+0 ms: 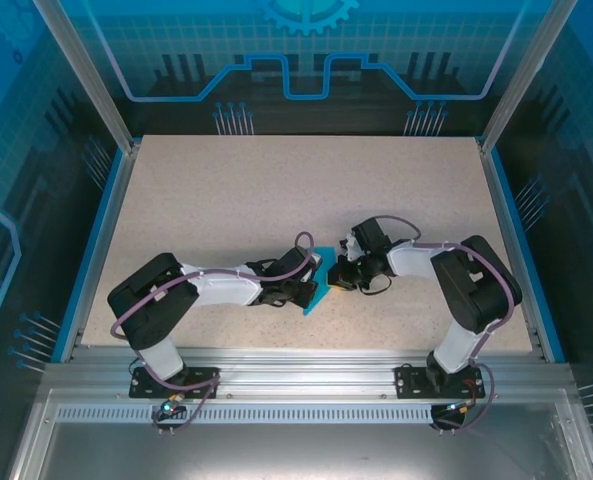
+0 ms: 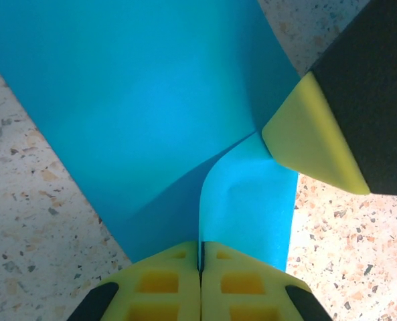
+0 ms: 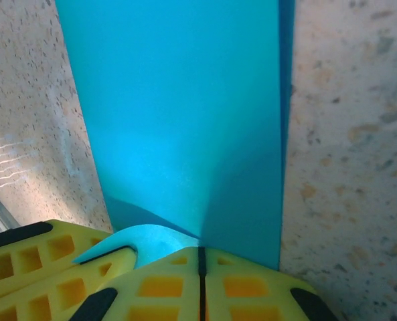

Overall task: Fold a paper plane with a square sheet of paper (pick it up from the middle)
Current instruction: Third fold the triangle at the center of the table.

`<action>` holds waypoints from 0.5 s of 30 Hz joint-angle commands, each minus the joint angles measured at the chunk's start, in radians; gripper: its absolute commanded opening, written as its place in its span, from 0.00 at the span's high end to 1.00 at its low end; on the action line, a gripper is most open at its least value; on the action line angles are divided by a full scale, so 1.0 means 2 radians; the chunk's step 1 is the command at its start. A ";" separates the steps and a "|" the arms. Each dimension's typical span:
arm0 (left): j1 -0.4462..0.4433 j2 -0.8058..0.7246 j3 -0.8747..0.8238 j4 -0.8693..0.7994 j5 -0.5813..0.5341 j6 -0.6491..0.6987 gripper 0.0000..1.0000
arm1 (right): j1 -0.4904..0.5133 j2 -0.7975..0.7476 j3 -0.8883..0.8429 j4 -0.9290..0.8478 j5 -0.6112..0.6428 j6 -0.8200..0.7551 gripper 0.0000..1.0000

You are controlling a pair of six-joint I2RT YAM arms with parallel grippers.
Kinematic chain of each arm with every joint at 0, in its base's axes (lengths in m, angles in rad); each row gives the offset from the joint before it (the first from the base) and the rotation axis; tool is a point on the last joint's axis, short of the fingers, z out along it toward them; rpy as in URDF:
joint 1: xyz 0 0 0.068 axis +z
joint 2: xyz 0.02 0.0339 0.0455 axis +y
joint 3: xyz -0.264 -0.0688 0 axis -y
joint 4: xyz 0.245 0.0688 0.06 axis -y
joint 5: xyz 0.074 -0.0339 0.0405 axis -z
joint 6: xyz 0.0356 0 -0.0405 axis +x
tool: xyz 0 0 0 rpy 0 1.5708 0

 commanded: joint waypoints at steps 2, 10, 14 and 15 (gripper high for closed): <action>0.004 -0.020 -0.010 -0.018 0.014 -0.012 0.87 | 0.005 0.029 0.001 -0.032 0.043 -0.017 0.95; 0.004 -0.112 -0.006 -0.043 0.010 -0.045 0.51 | 0.012 0.034 0.007 -0.043 0.045 -0.023 0.96; 0.004 -0.140 -0.001 -0.048 0.026 -0.071 0.54 | 0.013 0.033 0.011 -0.048 0.047 -0.024 0.95; 0.004 -0.142 0.001 -0.051 0.032 -0.074 0.59 | 0.012 0.035 0.011 -0.049 0.047 -0.024 0.96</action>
